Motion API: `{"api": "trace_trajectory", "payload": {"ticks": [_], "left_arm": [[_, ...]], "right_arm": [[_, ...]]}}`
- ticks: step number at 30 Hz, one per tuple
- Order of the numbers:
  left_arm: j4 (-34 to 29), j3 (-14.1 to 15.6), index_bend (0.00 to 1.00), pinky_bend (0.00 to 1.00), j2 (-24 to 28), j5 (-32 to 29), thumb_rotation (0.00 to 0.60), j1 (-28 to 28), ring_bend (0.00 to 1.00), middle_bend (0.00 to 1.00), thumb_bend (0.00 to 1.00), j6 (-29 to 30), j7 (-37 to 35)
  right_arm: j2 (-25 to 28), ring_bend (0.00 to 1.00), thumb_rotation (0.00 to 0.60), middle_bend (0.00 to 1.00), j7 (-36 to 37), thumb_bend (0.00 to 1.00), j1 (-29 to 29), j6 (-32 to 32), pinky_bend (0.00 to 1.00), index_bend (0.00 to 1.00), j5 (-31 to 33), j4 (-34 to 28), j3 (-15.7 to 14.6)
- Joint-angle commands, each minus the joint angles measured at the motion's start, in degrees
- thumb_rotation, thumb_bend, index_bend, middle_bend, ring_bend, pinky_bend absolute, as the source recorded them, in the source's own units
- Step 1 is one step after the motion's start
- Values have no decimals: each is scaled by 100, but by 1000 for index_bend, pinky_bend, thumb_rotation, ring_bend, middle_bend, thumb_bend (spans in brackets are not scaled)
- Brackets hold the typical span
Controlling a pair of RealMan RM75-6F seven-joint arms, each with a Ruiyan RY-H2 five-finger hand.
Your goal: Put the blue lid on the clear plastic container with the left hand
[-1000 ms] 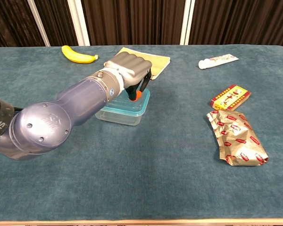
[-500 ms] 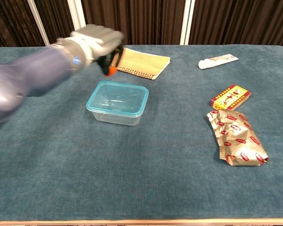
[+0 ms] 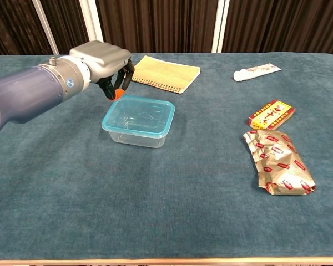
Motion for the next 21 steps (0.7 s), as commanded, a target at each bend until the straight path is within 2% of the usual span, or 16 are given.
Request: {"api": "trace_trajectory", "payload": {"ticks": [1,21], "left_arm": [[35,19,668,183,-45,58,600,-3,247,560,493,4,-33],[694,111,669,181,-523,235,600,-79,247,557,493,-194,-80]], "right_arm": [[2,35,600,29,6,295,0,0,0,102,-2,0,0],[6,35,600,29,19,294,-4,-5,0,102,30,-4,13]]}}
